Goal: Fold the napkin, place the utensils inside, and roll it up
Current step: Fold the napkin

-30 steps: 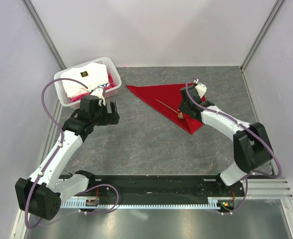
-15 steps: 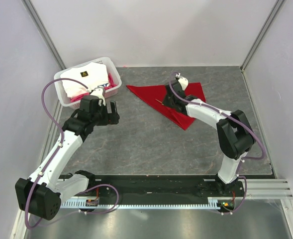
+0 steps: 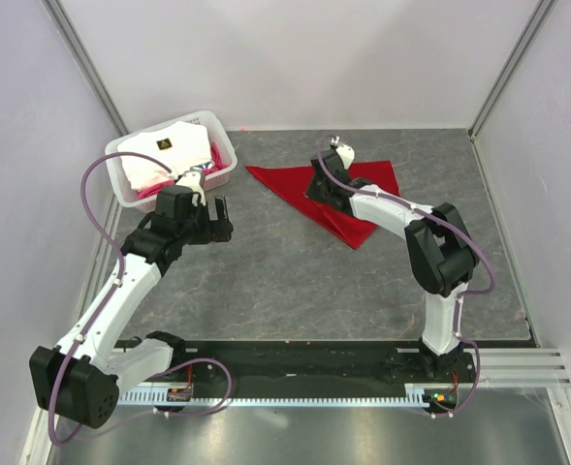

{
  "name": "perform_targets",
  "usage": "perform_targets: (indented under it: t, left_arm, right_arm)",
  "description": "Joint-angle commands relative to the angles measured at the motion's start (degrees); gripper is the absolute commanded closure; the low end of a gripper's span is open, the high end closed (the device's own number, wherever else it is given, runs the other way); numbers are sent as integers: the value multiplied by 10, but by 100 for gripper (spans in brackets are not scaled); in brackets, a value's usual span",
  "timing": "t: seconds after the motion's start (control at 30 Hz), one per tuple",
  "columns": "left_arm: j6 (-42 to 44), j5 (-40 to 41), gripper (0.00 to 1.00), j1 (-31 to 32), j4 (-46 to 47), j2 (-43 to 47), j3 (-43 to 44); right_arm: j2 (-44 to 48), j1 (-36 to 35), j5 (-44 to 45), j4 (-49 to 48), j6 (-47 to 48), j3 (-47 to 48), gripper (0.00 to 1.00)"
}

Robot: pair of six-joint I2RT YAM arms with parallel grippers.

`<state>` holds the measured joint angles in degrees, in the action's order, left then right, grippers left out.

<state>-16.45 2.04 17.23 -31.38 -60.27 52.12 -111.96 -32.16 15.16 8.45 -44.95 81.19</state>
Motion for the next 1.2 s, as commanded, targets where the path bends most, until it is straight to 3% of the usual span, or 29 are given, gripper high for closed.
perform_targets:
  t: [0.0, 1.0, 1.1, 1.17]
  left_arm:
    - [15, 9, 0, 3, 4, 6, 15]
    - [16, 10, 0, 10, 4, 6, 14]
    - [17, 11, 0, 10, 4, 7, 14]
    - [16, 13, 0, 10, 4, 7, 13]
  right_arm:
    - [-16, -4, -9, -20, 7, 40, 100]
    - [-105, -11, -20, -19, 5, 100, 99]
    - [-113, -11, -20, -19, 5, 105, 94]
    - [-119, -12, -22, -19, 7, 111, 80]
